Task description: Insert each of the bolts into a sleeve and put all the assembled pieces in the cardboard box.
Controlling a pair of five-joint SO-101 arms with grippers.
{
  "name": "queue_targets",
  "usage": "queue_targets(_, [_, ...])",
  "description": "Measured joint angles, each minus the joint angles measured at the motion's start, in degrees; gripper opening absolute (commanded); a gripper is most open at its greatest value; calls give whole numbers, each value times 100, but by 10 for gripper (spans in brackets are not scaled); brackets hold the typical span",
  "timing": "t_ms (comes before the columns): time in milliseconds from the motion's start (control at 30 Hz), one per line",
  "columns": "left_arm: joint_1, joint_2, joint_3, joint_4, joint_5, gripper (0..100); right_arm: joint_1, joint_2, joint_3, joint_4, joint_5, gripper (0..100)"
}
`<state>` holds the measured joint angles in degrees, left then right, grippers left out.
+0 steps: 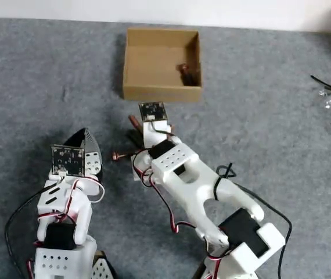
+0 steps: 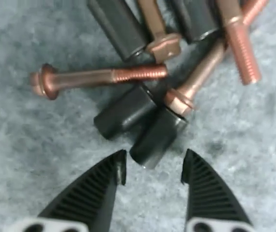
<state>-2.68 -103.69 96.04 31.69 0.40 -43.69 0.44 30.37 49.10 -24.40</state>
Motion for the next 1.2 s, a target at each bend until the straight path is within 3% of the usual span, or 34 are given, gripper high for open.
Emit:
queue_targets(667, [0,0,0,0,0,11,501,35,0,-18,0,159])
queue_targets(1033, [0,0,0,0,0,11,536,818,-352,-9,-9,155])
queue_targets(1200, [0,0,0,0,0,11,571,888,-440,185,-9,30])
